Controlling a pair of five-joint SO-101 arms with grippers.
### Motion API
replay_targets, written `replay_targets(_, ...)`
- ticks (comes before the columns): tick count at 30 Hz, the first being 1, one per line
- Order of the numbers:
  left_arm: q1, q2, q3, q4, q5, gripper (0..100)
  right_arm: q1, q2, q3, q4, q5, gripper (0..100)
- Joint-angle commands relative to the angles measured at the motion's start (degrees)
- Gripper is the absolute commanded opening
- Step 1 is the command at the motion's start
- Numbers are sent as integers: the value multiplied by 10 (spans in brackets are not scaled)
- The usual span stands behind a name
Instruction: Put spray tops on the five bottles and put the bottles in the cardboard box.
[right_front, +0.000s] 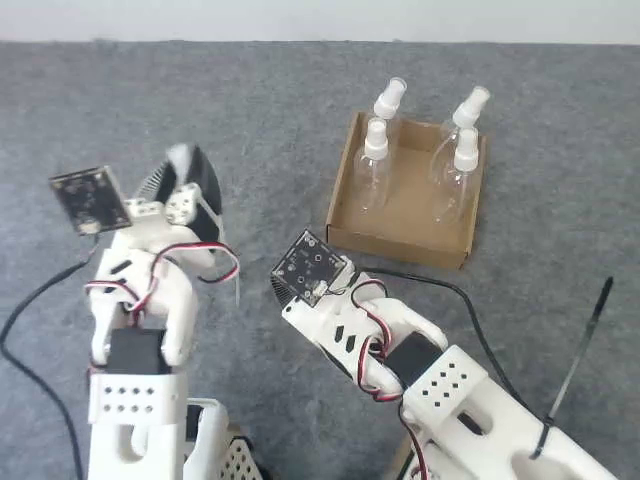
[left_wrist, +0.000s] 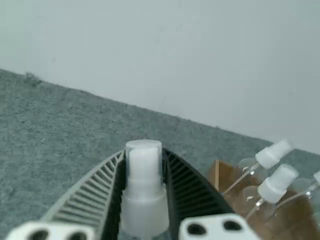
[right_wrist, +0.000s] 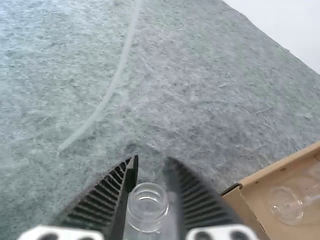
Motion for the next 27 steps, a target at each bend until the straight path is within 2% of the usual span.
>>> replay_targets(1, -18, -12, 47, -13, -52, 12, -15, -18, -21, -6, 0, 184)
replay_targets(7, -84, -12, 111, -15, -67, 12, -37, -17, -20, -6, 0, 202)
replay_targets(13, -81, -11, 127, -17, -69, 12, -37, -24, -27, -5, 11, 205)
replay_targets(16, -81, -11, 133, -18, -69, 12, -40, -24, -53, 30, 38, 206)
replay_targets(27, -86, -11, 134, -18, -70, 12, -36, -19, -105, 147, 43, 202)
